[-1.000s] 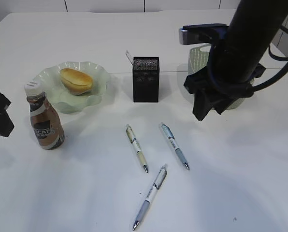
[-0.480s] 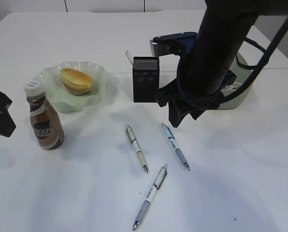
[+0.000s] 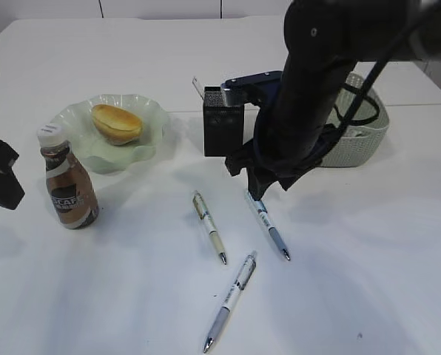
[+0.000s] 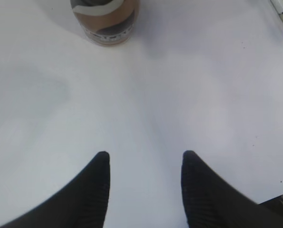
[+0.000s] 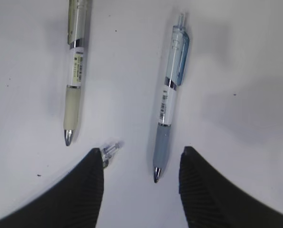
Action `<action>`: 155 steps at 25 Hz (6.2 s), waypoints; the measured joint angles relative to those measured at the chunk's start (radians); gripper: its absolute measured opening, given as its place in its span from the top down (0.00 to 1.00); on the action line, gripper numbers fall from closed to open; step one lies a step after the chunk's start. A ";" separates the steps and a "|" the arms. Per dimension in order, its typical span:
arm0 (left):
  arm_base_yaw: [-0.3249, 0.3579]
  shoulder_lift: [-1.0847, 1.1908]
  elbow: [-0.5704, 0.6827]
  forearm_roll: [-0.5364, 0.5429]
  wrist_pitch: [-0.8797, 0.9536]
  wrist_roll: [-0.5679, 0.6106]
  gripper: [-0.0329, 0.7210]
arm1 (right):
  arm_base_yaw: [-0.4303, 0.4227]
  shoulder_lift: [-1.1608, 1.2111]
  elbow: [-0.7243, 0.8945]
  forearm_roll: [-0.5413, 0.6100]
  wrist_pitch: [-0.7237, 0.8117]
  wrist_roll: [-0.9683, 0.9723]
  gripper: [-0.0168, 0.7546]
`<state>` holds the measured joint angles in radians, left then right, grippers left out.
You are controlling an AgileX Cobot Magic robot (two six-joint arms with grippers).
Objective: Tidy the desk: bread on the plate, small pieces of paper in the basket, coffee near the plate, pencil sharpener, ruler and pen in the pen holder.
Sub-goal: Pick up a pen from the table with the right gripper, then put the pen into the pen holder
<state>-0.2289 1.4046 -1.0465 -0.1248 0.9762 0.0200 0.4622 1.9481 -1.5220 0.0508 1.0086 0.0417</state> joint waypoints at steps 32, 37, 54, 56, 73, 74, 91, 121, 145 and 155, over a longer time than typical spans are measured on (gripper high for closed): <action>0.000 0.000 0.000 -0.006 -0.002 0.000 0.51 | -0.044 0.319 -0.365 -0.084 0.125 0.033 0.45; 0.000 0.000 0.000 -0.006 -0.004 0.000 0.51 | -0.044 0.349 -0.386 -0.078 0.147 0.025 0.45; 0.000 0.000 0.000 -0.006 -0.018 0.000 0.51 | -0.044 0.355 -0.387 -0.011 0.173 0.000 0.51; 0.000 0.000 0.000 -0.006 -0.018 0.000 0.51 | -0.044 0.355 -0.387 -0.001 0.184 -0.002 0.51; 0.000 0.000 0.000 -0.008 -0.020 0.000 0.51 | -0.044 0.364 -0.322 -0.006 0.117 -0.002 0.51; 0.000 0.000 0.000 -0.008 -0.020 0.000 0.51 | -0.044 0.369 -0.322 -0.006 0.117 -0.002 0.51; 0.000 0.000 0.000 -0.008 -0.022 0.000 0.51 | -0.044 0.405 -0.324 -0.016 0.113 -0.002 0.72; 0.000 0.000 0.000 -0.008 -0.025 0.000 0.51 | -0.044 0.382 -0.738 -0.103 0.118 -0.042 0.84; 0.000 0.000 0.000 -0.008 -0.029 0.000 0.51 | -0.114 0.382 -0.747 -0.077 -0.446 -0.049 0.84; 0.000 0.000 0.000 -0.008 -0.041 0.000 0.51 | -0.114 0.432 -0.747 -0.033 -0.560 -0.050 0.85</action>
<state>-0.2289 1.4046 -1.0465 -0.1327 0.9357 0.0200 0.3480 2.3800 -2.2689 0.0174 0.4484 -0.0088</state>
